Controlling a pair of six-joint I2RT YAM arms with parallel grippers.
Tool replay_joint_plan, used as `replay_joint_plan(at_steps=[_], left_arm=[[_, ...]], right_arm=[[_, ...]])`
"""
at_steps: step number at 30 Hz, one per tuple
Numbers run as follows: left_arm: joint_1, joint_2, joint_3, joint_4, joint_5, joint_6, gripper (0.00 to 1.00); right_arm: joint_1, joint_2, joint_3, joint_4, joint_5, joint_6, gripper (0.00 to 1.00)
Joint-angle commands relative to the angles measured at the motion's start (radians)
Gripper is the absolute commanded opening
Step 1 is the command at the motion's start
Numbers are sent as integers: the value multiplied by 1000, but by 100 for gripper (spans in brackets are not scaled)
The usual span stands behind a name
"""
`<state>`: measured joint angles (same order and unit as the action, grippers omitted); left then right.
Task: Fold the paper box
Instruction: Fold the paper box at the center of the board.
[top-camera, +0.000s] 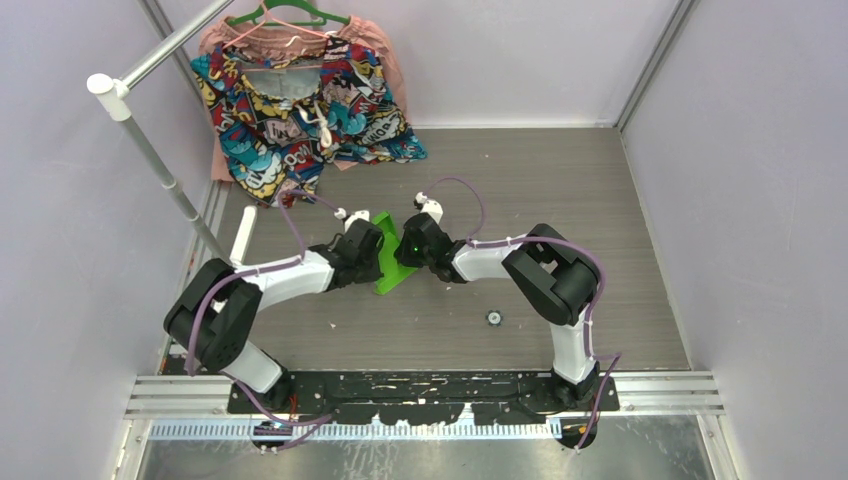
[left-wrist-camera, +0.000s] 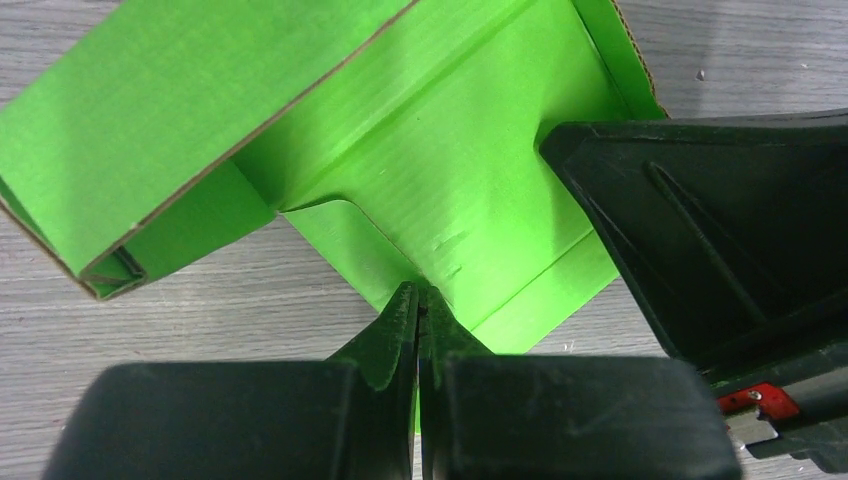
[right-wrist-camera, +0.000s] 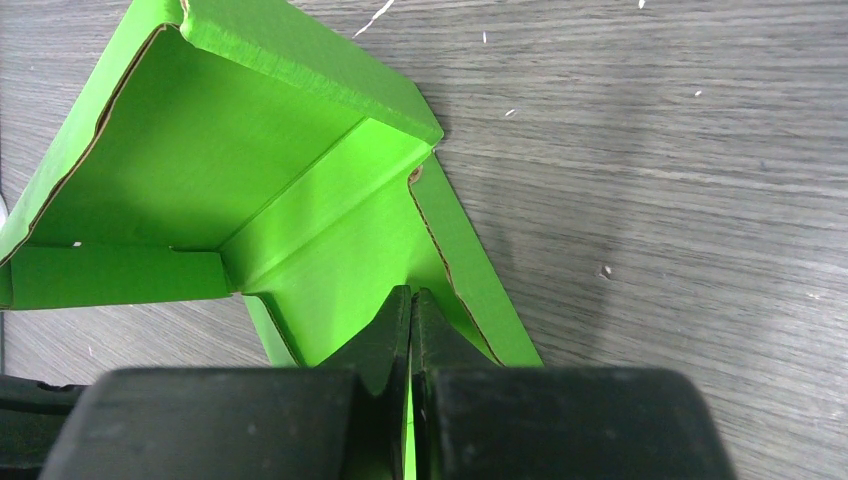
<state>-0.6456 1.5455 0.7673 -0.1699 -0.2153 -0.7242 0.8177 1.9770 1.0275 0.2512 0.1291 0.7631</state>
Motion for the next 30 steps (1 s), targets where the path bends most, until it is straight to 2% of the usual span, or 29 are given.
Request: replay_joint_plan(at_steps=[1, 10, 18, 23, 30], left_arm=[[3, 55, 15, 38, 28, -4, 0], [2, 41, 0, 43, 39, 4, 0], [10, -234, 44, -106, -46, 73, 0], [20, -362, 61, -234, -52, 97, 0], [15, -518, -100, -277, 21, 42, 0]], right_arm=[[21, 138, -90, -349, -30, -38, 1], [20, 145, -87, -351, -32, -39, 1], [21, 147, -83, -362, -31, -41, 1], [21, 152, -77, -366, -32, -41, 1], [21, 154, -80, -362, -30, -40, 1]])
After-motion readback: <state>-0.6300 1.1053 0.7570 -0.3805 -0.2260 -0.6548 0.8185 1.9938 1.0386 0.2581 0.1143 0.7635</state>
